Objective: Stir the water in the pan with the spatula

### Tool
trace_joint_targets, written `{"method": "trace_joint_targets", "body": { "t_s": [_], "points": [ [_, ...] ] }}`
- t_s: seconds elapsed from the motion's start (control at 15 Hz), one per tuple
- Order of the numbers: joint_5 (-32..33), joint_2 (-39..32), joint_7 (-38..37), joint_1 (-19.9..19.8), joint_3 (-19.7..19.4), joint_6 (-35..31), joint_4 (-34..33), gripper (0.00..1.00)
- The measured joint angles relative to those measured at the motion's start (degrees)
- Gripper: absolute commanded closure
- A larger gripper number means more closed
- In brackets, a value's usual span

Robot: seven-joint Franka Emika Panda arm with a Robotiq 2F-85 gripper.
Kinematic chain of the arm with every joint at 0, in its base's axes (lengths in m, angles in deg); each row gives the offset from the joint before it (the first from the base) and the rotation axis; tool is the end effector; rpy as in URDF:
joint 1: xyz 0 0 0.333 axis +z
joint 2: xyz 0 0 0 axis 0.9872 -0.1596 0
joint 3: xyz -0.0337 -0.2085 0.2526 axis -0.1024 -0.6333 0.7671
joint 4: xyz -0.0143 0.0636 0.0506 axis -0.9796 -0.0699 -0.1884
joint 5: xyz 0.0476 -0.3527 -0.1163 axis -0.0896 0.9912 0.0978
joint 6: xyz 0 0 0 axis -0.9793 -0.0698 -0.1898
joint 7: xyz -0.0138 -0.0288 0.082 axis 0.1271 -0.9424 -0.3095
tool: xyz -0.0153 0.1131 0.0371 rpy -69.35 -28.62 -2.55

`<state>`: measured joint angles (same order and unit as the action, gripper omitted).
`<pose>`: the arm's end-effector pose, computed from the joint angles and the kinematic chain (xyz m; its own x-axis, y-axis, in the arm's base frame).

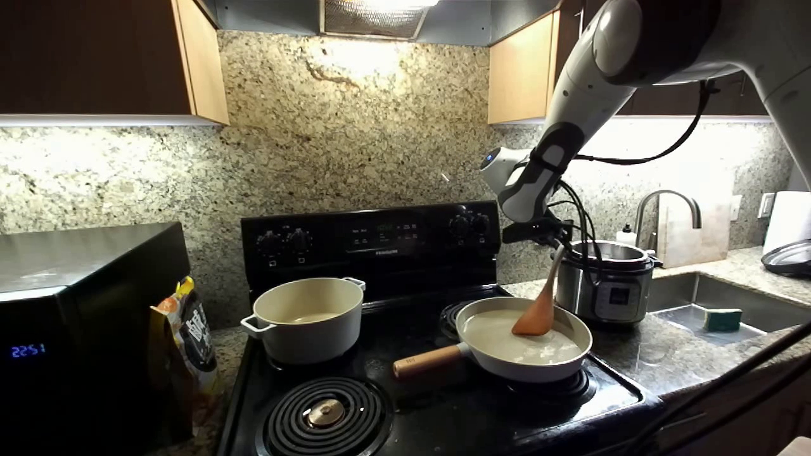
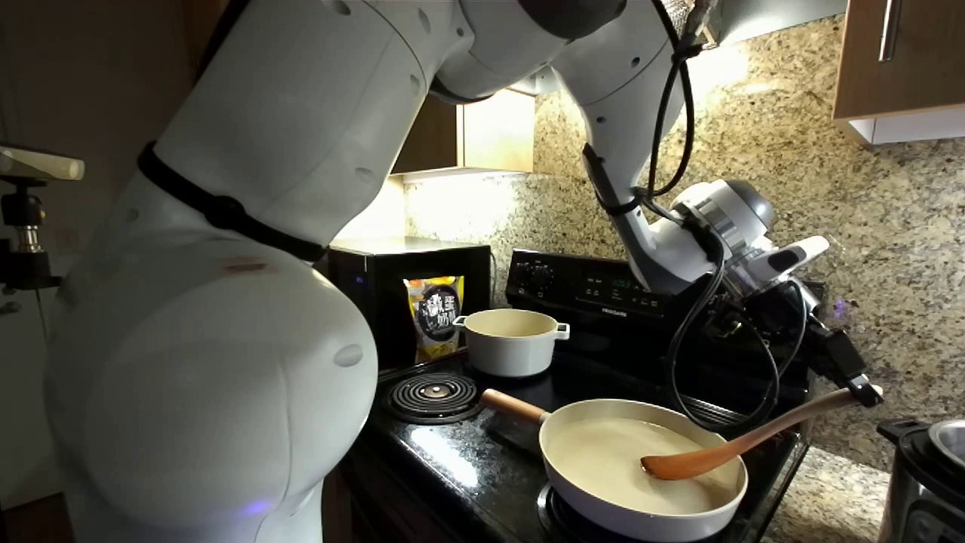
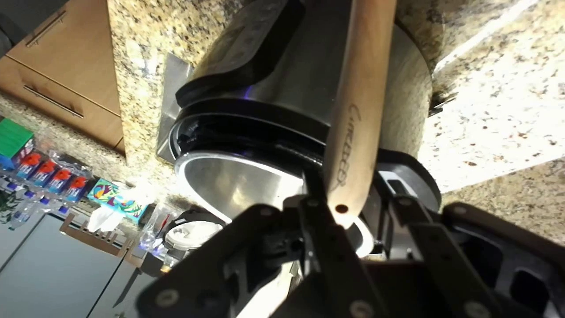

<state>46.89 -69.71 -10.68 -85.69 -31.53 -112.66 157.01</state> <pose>0.6156 -0.2336 0.3061 0.3863 -0.6959 0.6053 -0.9154 -0.2089 0.3440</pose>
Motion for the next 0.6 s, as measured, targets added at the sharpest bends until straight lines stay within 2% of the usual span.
{"method": "trace_joint_targets", "body": {
  "t_s": [0.6],
  "points": [
    [0.1,-0.2,0.0,2.4,1.6,0.0,-1.0,0.93]
  ]
}}
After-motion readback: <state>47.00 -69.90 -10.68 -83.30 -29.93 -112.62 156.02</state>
